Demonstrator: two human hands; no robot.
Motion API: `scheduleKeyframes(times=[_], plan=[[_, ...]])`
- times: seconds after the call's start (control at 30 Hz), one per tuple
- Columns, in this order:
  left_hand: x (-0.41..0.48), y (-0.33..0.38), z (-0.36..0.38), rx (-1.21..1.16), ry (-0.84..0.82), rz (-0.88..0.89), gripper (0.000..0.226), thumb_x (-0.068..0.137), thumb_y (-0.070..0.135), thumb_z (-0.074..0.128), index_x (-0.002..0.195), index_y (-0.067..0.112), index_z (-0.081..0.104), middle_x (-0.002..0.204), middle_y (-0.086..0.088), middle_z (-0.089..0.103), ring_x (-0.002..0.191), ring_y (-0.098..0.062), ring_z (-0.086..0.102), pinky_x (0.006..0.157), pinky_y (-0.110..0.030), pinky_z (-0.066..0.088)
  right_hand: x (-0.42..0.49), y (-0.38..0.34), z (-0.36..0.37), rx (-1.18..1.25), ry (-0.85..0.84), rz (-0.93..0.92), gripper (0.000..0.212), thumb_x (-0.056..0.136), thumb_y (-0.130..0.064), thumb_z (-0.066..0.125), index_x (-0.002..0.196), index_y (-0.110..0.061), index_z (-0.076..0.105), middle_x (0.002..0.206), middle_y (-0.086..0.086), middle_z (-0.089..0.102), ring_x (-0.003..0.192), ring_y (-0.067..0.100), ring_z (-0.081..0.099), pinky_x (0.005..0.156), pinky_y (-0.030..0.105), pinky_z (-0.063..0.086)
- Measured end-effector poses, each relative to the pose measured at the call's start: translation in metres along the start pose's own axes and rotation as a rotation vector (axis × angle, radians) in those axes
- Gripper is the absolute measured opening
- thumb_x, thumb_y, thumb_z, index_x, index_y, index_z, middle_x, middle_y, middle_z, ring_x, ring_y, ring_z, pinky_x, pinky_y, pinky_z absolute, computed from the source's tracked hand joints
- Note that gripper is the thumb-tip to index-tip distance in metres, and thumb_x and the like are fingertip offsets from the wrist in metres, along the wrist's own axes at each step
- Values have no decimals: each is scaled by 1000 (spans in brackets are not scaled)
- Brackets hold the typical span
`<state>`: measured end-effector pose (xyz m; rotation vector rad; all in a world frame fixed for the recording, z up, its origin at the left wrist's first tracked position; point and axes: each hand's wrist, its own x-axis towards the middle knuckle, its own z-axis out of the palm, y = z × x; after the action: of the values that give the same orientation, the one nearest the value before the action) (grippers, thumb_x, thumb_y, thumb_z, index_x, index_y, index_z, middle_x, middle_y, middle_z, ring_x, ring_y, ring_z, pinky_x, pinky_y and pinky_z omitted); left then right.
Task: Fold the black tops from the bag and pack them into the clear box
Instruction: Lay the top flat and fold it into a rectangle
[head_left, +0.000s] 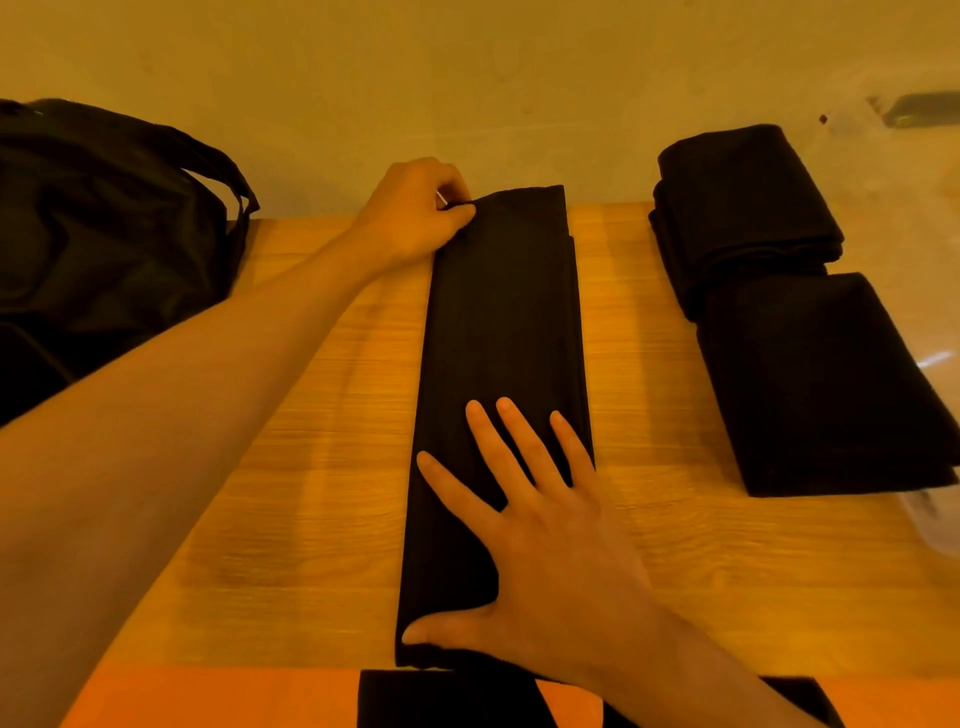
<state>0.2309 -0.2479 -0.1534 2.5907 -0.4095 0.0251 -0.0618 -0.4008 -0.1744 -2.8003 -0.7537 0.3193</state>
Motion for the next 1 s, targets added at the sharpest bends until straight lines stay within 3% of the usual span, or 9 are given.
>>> scheduleKeyframes(times=[0.1, 0.23, 0.37, 0.63, 0.77, 0.83, 0.9, 0.97, 1.0], plan=[[-1, -5, -6, -28, -32, -13, 24, 98, 11, 62, 121, 16, 69, 123, -2, 64, 103, -11, 58, 79, -17, 43, -1, -1, -3, 36, -9, 7, 105, 71, -101, 20, 159, -44, 8, 169, 7, -7, 154, 31, -16, 118, 67, 5], [-2, -11, -10, -44, -47, -45, 21, 99, 20, 65, 119, 16, 70, 116, 2, 65, 104, -10, 57, 83, -22, 43, 3, 3, -20, 60, -21, -11, 92, 80, -95, 17, 156, -49, -4, 167, 3, -20, 150, 26, -29, 121, 53, -14], [-1, -14, -11, -144, -28, -91, 7, 96, 22, 69, 103, 18, 68, 107, 3, 64, 100, -11, 58, 75, -15, 44, 23, 14, -23, -56, 35, -103, 84, 88, -87, 16, 159, -44, 5, 169, 5, -4, 155, 28, -11, 124, 53, -3], [16, -19, -8, -210, -34, -146, 7, 97, 20, 68, 102, 15, 70, 96, 4, 63, 82, -1, 56, 73, -14, 45, 22, 20, -12, -61, 32, -145, 83, 88, -88, 17, 158, -46, 1, 169, 3, -9, 153, 27, -18, 123, 57, -1], [24, -19, -3, -301, 81, -227, 6, 101, 17, 61, 104, 13, 65, 93, 1, 68, 86, -10, 66, 75, -18, 53, 21, 21, -11, -45, 38, -152, 83, 88, -88, 17, 158, -46, 2, 169, 3, -9, 153, 26, -18, 123, 57, -1], [15, -13, -5, -148, 170, -141, 14, 103, 21, 58, 109, 13, 67, 107, -3, 69, 97, -14, 65, 75, -14, 46, 22, 21, -11, -48, 35, -149, 83, 88, -88, 16, 158, -46, 1, 169, 3, -10, 153, 26, -19, 123, 57, -2], [-4, -6, -6, 22, 206, 122, 25, 105, 27, 53, 118, 12, 68, 118, -6, 68, 108, -19, 62, 87, -21, 44, 23, 21, -12, -60, 30, -148, 82, 88, -88, 14, 157, -47, -1, 168, 3, -12, 153, 27, -21, 122, 57, -3], [-24, 2, 0, 224, 52, 381, 45, 107, 40, 42, 138, 13, 59, 141, -10, 59, 130, -25, 53, 106, -34, 38, 24, 20, -13, -72, 18, -147, 82, 88, -88, 11, 157, -47, -5, 167, 2, -16, 152, 27, -23, 122, 57, -4], [-32, 6, 6, 333, -94, 416, 55, 108, 47, 34, 151, 15, 45, 157, -9, 44, 144, -24, 39, 117, -38, 29, 23, 20, -13, -80, 6, -147, 82, 87, -88, 10, 156, -48, -7, 167, 2, -17, 151, 27, -25, 122, 56, -5]])
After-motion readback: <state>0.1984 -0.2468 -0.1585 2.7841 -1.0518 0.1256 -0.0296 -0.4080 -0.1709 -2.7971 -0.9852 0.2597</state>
